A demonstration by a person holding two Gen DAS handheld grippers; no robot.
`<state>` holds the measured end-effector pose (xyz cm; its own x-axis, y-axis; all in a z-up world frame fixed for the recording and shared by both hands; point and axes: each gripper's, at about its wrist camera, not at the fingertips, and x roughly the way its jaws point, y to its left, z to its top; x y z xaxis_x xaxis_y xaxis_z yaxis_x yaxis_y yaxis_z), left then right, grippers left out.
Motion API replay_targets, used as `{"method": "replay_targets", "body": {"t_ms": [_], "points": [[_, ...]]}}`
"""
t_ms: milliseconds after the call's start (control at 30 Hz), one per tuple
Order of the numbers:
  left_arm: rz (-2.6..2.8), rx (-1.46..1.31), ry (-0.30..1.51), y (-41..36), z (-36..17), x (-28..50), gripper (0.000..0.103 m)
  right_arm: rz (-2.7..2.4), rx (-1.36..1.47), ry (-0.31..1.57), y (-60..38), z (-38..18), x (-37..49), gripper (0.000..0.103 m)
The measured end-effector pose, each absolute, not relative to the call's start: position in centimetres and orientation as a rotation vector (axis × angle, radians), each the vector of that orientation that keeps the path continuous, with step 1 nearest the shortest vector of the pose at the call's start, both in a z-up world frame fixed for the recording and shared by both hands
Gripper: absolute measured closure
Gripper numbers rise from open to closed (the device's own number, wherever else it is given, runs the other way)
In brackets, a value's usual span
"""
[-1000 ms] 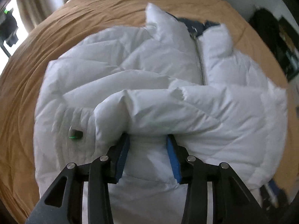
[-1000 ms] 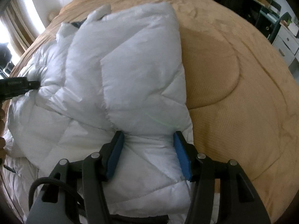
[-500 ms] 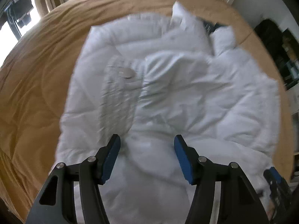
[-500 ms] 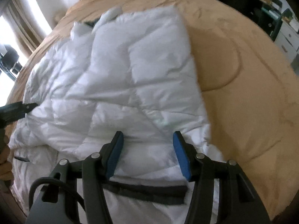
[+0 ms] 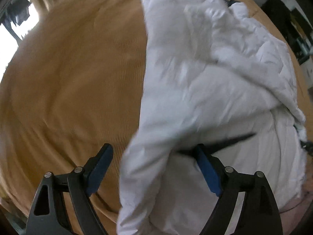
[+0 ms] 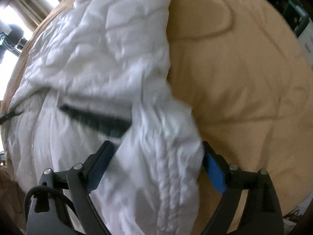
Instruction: Fold large clothes
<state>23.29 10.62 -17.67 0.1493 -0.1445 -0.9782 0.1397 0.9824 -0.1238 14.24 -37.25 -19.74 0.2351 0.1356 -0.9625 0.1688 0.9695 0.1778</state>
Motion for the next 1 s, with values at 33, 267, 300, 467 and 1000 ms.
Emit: {"method": "replay_targets", "body": {"t_ms": [33,267,300,467,1000], "points": [[-0.212,-0.044,1.439,11.0,-18.4,23.1,0.035,-0.01,0.296,1.338,-37.3,-20.0,13.8,0.039],[-0.145,0.007,1.324,10.9,-14.8,21.8,0.076,-0.066,0.398,1.284,-39.3,-16.1,12.6,0.084],[-0.144,-0.012,1.332,11.3,-15.1,21.7,0.076,-0.071,0.414,1.277,-39.6,-15.7,12.4,0.084],[-0.129,-0.102,1.374,13.0,-18.2,21.2,0.067,-0.107,0.394,1.372,-39.1,-20.0,12.7,0.072],[-0.057,-0.005,1.381,14.2,-16.1,10.4,0.069,-0.092,0.279,1.34,-35.4,-17.9,6.0,0.073]]}}
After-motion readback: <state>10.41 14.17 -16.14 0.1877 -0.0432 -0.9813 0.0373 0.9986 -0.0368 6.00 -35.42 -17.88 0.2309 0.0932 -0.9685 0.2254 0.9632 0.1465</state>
